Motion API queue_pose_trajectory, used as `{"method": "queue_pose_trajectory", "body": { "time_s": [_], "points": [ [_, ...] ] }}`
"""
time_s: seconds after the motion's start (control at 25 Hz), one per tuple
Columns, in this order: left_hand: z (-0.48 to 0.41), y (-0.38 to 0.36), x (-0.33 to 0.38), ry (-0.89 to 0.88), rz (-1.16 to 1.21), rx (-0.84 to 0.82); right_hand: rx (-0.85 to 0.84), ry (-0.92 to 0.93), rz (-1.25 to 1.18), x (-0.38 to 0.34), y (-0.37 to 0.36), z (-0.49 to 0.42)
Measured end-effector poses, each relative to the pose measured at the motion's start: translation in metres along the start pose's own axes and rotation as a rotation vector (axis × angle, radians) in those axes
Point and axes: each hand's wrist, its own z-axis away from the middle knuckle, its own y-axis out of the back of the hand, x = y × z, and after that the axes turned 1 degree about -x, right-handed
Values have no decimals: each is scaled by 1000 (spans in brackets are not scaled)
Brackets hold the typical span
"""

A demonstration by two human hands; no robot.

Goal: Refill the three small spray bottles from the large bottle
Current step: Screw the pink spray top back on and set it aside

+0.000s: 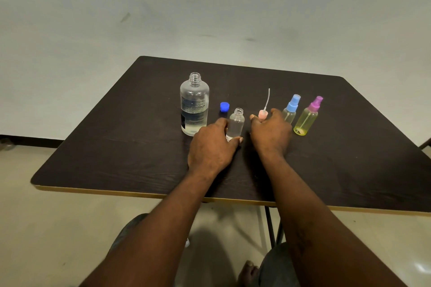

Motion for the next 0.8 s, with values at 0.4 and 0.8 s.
{"method": "queue_pose_trajectory", "body": {
  "time_s": [0.4,0.8],
  "points": [
    [-1,2,0,-28,-24,4,-149,154,-393,5,17,17],
    [-1,1,-1,-21,-21,5,-199,-16,-993,21,44,27]
  ]
}}
